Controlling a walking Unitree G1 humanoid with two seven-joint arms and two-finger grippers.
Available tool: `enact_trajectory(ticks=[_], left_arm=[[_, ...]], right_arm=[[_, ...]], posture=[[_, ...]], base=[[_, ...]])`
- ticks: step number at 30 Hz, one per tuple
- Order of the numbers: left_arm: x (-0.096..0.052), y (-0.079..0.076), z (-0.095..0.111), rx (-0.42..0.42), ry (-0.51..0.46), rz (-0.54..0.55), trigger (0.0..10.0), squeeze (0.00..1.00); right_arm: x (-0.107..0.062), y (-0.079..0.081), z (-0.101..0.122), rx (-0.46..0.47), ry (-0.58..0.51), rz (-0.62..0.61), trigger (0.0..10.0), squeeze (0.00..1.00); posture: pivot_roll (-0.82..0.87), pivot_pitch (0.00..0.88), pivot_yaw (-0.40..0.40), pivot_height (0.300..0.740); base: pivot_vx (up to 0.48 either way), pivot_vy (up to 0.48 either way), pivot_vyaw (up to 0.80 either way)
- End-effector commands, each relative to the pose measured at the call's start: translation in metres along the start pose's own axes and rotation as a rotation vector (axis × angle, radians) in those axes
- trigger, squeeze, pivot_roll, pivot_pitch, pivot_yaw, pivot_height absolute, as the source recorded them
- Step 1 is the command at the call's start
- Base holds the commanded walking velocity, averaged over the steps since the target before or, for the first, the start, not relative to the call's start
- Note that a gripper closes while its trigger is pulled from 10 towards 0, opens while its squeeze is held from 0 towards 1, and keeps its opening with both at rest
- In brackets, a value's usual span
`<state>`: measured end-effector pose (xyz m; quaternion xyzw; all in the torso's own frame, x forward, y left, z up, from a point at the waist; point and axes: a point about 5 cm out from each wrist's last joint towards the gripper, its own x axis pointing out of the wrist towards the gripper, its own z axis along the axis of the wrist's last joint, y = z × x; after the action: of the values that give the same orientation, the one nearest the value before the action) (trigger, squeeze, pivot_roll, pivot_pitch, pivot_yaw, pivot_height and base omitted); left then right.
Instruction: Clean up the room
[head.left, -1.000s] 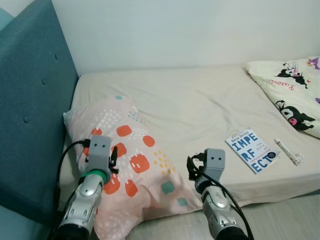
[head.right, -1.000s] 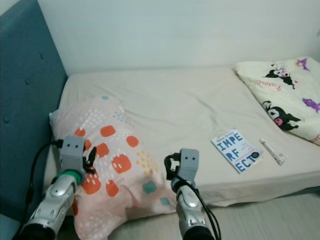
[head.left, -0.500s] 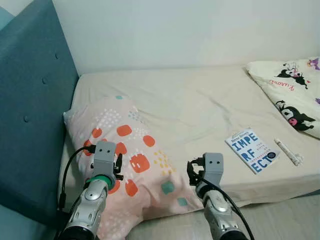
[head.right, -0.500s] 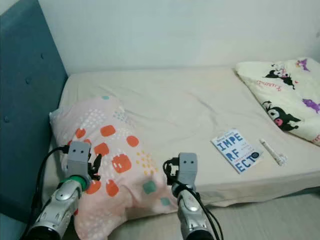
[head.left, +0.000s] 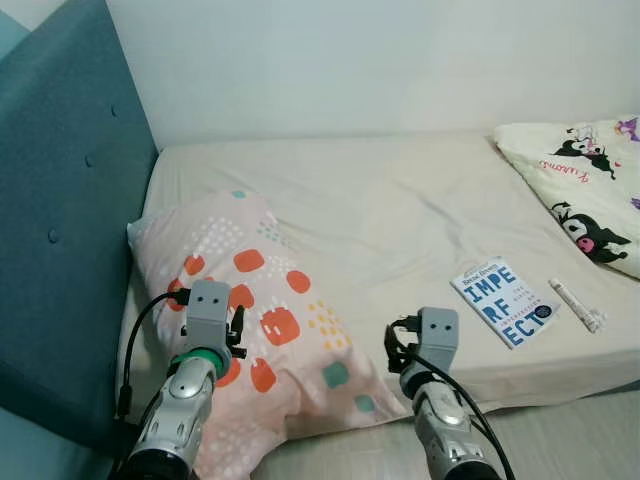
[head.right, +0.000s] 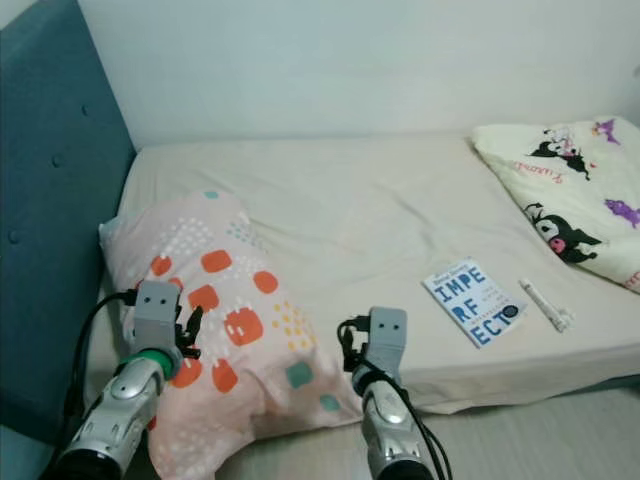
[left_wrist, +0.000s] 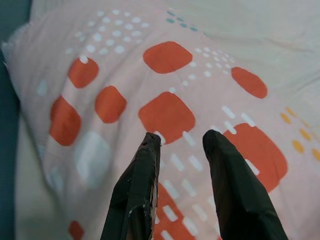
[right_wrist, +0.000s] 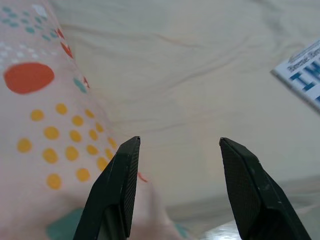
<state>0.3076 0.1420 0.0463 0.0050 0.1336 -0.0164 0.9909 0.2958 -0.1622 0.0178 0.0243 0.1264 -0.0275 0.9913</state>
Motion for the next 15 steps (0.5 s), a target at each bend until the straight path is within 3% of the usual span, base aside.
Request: enact_trajectory(ticks=[1,2,3,5,7,11,13,15], left_arm=[[-0.001,-0.004,-0.010,-0.025,0.042,-0.031,10.0,0.00],[-0.001,-0.004,-0.010,-0.025,0.042,-0.031,10.0,0.00],[-0.003,-0.007,-0.023,-0.010,0.104,-0.074,10.0,0.00],[-0.011,-0.008,-0.055,-0.009,0.271,-0.122,10.0,0.00],[-0.023,-0.004,-0.082,-0.007,0.391,-0.105,10.0,0.00],[-0.034,-0.003,-0.101,-0.008,0.469,-0.098,10.0,0.00],[-0.034,-0.003,-0.101,-0.008,0.469,-0.098,10.0,0.00],[-0.046,0.000,-0.117,-0.022,0.532,-0.086,10.0,0.00]], right_arm=[[-0.005,-0.003,-0.009,-0.058,0.028,-0.005,10.0,0.00],[-0.005,-0.003,-0.009,-0.058,0.028,-0.005,10.0,0.00],[-0.007,-0.006,-0.018,-0.129,0.095,-0.012,10.0,0.00],[-0.016,-0.012,-0.045,-0.223,0.284,-0.008,10.0,0.00],[-0.032,-0.017,-0.074,-0.227,0.476,-0.023,10.0,0.00],[-0.043,-0.015,-0.090,-0.201,0.574,-0.016,10.0,0.00],[-0.043,-0.015,-0.090,-0.201,0.574,-0.016,10.0,0.00],[-0.053,-0.012,-0.102,-0.210,0.647,0.009,10.0,0.00]], posture=[[0.05,0.000,0.037,0.740],[0.05,0.000,0.037,0.740],[0.04,0.000,0.040,0.740],[0.02,0.000,0.045,0.740],[0.03,0.000,0.054,0.740],[0.02,0.000,0.058,0.740],[0.02,0.000,0.058,0.740],[0.03,0.000,0.058,0.740]], base=[[0.000,0.000,0.00],[0.000,0.000,0.00],[0.000,0.000,0.00],[0.000,0.000,0.00],[0.000,0.000,0.00],[0.000,0.000,0.00],[0.000,0.000,0.00],[0.000,0.000,0.00]])
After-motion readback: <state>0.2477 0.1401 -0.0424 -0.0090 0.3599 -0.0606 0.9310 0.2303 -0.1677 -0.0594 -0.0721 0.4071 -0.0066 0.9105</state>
